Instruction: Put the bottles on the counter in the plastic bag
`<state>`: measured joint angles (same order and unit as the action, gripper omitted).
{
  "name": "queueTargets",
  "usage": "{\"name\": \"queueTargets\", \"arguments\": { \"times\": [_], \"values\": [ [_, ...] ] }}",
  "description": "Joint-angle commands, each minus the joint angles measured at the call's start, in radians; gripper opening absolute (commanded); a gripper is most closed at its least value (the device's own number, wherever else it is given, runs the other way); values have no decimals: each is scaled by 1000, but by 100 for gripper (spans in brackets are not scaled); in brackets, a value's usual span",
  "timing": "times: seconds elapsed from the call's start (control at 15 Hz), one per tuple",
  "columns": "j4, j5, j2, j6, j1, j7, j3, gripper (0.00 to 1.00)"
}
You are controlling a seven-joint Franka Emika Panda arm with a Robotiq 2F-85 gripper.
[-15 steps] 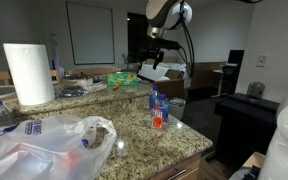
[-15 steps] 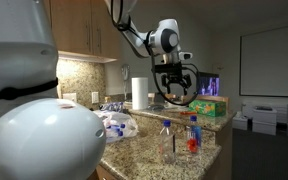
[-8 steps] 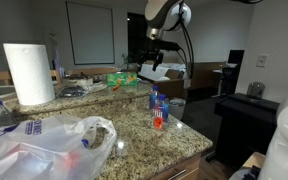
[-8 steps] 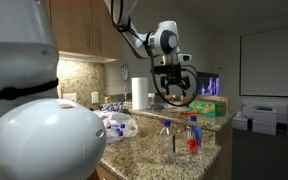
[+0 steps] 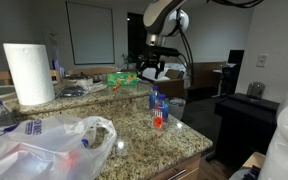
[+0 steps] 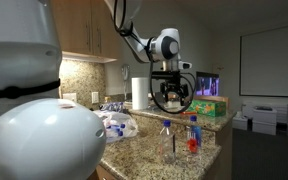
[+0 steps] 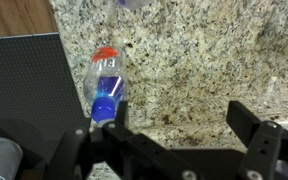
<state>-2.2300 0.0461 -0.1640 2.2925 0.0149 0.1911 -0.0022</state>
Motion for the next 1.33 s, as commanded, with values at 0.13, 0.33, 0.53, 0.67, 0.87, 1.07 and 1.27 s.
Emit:
{"name": "queueTargets", "arguments": {
  "times": [0.13,0.33,0.53,0.67,0.87,1.07,1.27],
  "values": [
    [-29,17,-37,-115,-16,168,15,100],
    [-56,-6,-65,-157,-20,259,22,100],
    [-90,4,-83,-184,-18,286,25,100],
    [-123,8,-99,-205,-19,295,28,100],
    [-170,15,-117,-199,-21,300,29,100],
    [-180,15,-114,-202,-20,292,30,76],
    [-176,22,-110,-209,-20,280,27,64]
  ]
}}
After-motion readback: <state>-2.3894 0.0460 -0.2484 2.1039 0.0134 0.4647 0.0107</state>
